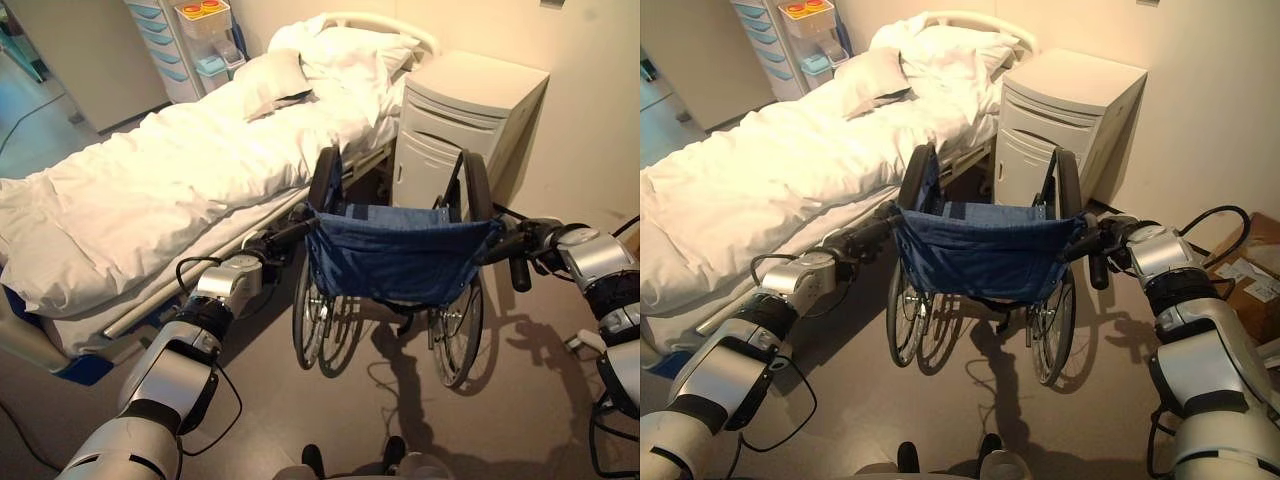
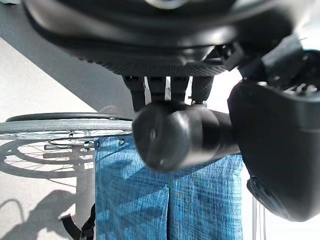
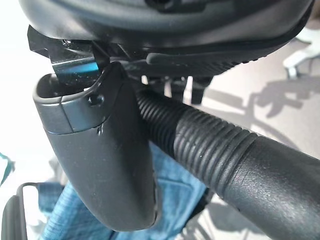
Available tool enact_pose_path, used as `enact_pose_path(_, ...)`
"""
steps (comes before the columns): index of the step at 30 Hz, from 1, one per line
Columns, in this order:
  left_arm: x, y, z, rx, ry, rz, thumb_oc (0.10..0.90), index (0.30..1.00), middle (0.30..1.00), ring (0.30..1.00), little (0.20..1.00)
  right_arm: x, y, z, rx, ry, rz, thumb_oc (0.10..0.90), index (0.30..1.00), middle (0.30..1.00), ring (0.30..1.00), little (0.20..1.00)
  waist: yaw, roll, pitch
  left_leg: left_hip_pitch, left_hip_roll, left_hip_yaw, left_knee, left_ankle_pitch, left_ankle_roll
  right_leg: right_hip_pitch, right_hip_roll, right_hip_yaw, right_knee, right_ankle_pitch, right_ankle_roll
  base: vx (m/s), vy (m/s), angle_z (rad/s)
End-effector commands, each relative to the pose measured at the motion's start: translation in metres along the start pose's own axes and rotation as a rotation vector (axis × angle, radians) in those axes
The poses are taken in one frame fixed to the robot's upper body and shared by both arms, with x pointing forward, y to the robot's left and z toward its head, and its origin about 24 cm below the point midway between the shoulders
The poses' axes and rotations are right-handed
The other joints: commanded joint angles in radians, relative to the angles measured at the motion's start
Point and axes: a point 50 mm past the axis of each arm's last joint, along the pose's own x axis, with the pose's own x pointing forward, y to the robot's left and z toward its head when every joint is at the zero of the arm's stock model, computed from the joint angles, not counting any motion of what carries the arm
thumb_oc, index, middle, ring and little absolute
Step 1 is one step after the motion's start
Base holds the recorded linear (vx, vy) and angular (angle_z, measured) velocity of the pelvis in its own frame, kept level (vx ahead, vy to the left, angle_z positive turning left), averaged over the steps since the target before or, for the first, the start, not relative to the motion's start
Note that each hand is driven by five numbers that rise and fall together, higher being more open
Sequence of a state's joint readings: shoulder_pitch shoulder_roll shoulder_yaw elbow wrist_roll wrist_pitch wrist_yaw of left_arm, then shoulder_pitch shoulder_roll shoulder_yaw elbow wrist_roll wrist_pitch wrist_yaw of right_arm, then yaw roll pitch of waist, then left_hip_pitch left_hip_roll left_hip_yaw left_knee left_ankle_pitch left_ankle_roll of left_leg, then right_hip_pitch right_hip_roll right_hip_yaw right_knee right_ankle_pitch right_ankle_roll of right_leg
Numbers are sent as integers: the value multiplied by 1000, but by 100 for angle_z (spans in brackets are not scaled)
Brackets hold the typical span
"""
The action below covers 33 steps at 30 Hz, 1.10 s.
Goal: Push the wheelchair next to the bed
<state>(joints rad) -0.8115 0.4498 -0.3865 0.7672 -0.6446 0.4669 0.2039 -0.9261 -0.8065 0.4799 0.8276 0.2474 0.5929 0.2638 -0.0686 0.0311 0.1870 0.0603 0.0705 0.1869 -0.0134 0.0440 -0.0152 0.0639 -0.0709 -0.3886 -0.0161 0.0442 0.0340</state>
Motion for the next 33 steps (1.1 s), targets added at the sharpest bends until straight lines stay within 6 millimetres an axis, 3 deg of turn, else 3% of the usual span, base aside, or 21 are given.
enact_pose_path(1,-12,56,47,28,-177,183,800,900,900,900,900,-7,40,64,-74,-330,105,800,900,900,900,900,91,-55,-47,103,-120,71,-15,-98,-6,33,-27,73,-42,31,90,11,32,-3)
enact_pose_path(6,-14,61,50,33,-201,188,800,900,900,900,900,-7,36,60,7,-329,98,800,900,900,900,900,90,-54,-50,111,-124,75,-14,-106,-2,41,-31,76,-50,37,94,14,21,0)
enact_pose_path(11,-22,74,58,33,-299,166,800,900,900,900,900,-11,18,45,103,-318,67,800,900,900,900,900,91,-53,-50,119,-126,77,-23,-108,-1,47,-32,75,-58,40,97,9,18,2)
enact_pose_path(15,-41,101,62,-2,-411,153,800,900,900,900,900,-25,-12,28,236,-366,49,800,900,900,900,900,94,-57,-50,123,-125,79,-27,-114,0,43,-35,72,-59,44,103,10,24,4)
enact_pose_path(18,-69,133,64,-45,-541,166,800,900,900,900,900,-44,-41,9,304,-463,15,800,900,900,900,900,99,-60,-54,129,-121,84,-34,-116,2,43,-36,66,-60,43,107,22,22,1)
enact_pose_path(25,-107,170,66,-158,-724,185,800,900,900,900,900,-69,-76,-12,477,-614,-39,800,900,900,900,900,108,-61,-68,139,-119,86,-55,-117,4,40,-35,61,-62,42,110,30,27,9)
enact_pose_path(26,-119,184,66,-182,-764,192,800,900,900,900,900,-80,-94,-20,534,-648,-83,800,900,900,900,900,109,-62,-70,142,-118,87,-64,-117,4,38,-34,59,-62,42,114,0,0,0)
enact_pose_path(33,-136,208,61,-199,-787,236,800,900,900,900,900,-99,-125,-41,605,-673,-188,800,900,900,900,900,107,-65,-74,140,-115,98,-67,-120,4,27,-37,58,-60,46,122,-2,10,3)
